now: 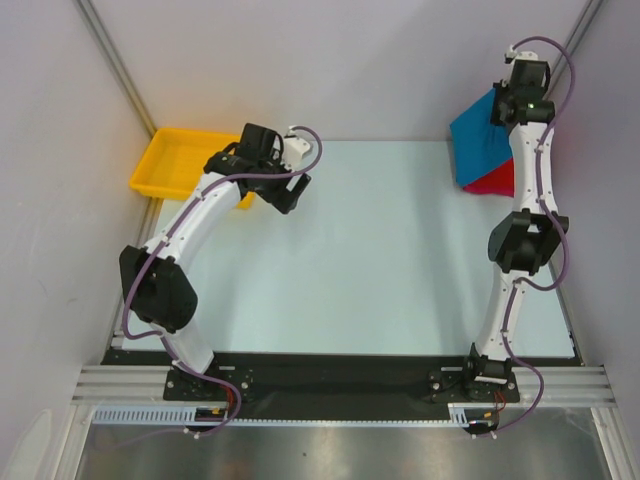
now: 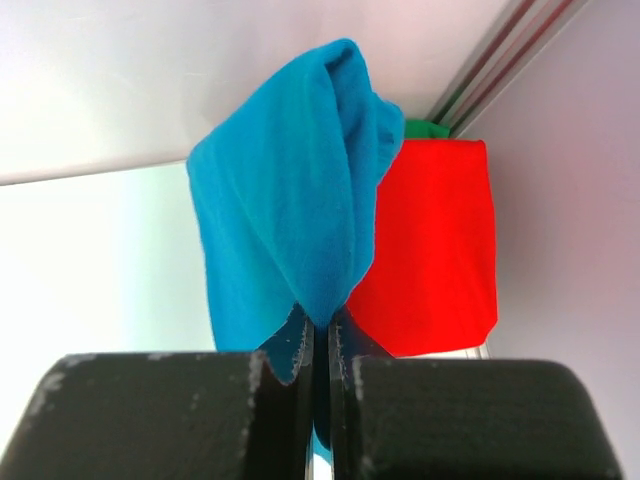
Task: Fold and stack the t-shirts
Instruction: Neatly place the folded tshirt to the corner
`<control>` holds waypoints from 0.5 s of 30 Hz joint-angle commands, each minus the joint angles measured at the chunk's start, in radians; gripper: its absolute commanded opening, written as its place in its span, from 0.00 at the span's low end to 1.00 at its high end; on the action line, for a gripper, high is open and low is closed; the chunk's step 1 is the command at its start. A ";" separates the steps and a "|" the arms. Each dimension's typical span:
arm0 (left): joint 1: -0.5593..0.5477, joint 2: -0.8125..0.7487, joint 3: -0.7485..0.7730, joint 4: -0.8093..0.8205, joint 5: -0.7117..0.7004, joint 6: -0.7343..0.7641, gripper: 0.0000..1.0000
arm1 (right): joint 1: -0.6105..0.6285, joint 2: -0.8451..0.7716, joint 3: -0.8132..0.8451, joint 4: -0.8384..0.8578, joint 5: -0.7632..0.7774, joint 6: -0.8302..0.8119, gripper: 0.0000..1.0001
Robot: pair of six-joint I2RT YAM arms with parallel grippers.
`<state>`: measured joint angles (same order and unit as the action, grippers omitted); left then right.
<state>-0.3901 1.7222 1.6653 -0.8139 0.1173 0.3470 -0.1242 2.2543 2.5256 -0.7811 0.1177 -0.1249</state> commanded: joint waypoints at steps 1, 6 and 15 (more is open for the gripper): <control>0.014 -0.026 0.011 0.010 -0.016 0.018 0.89 | -0.038 -0.024 0.013 0.060 -0.033 -0.012 0.00; 0.017 -0.027 0.010 -0.007 -0.019 0.021 0.89 | -0.091 0.028 0.018 0.120 -0.075 -0.013 0.00; 0.020 -0.018 0.022 -0.033 -0.053 0.046 0.90 | -0.173 0.186 0.010 0.266 -0.135 -0.038 0.00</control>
<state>-0.3798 1.7222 1.6653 -0.8345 0.0879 0.3653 -0.2779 2.4008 2.5229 -0.6422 -0.0036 -0.1478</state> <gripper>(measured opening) 0.896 0.036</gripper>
